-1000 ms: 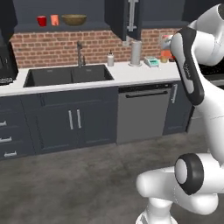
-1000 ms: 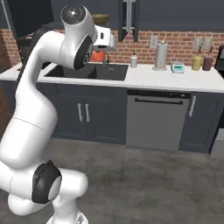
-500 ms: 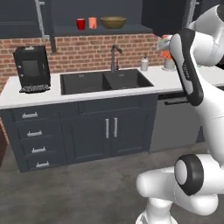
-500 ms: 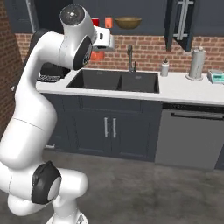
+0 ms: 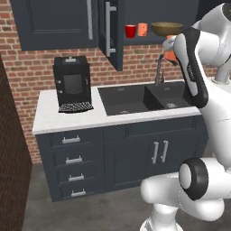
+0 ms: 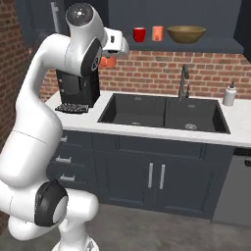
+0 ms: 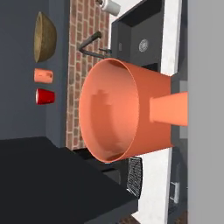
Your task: Gather all objects into one cabinet and sort the glasses and bowls to opposite sides.
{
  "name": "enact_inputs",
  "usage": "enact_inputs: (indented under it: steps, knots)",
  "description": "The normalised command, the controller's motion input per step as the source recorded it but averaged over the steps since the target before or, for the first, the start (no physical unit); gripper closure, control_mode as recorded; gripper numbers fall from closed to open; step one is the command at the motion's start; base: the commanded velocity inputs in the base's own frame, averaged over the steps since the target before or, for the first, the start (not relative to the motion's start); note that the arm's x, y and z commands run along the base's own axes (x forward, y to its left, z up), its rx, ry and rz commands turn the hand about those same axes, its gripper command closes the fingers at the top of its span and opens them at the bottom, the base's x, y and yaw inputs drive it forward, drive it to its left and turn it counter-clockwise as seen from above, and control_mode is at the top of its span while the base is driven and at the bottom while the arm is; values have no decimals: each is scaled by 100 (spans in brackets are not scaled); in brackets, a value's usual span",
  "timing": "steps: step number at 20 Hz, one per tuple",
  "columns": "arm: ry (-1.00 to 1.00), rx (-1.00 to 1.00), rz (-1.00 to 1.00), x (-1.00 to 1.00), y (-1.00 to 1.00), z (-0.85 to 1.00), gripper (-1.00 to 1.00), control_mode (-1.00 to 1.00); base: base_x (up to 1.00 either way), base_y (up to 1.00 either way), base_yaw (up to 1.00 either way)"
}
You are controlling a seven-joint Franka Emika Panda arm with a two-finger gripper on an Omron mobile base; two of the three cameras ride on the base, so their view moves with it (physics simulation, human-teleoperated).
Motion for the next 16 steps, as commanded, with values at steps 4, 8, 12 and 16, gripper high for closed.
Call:
enact_inputs:
  steps: [4, 8, 12, 16]
  knots:
    - [0, 0, 0, 0, 0, 0, 100, 100, 82, 2, 19]
    - [0, 0, 0, 0, 0, 0, 100, 100, 4, -3, 2]
    - [0, 0, 0, 0, 0, 0, 100, 100, 41, -33, 5]
    - [0, 0, 0, 0, 0, 0, 100, 100, 68, -78, 14]
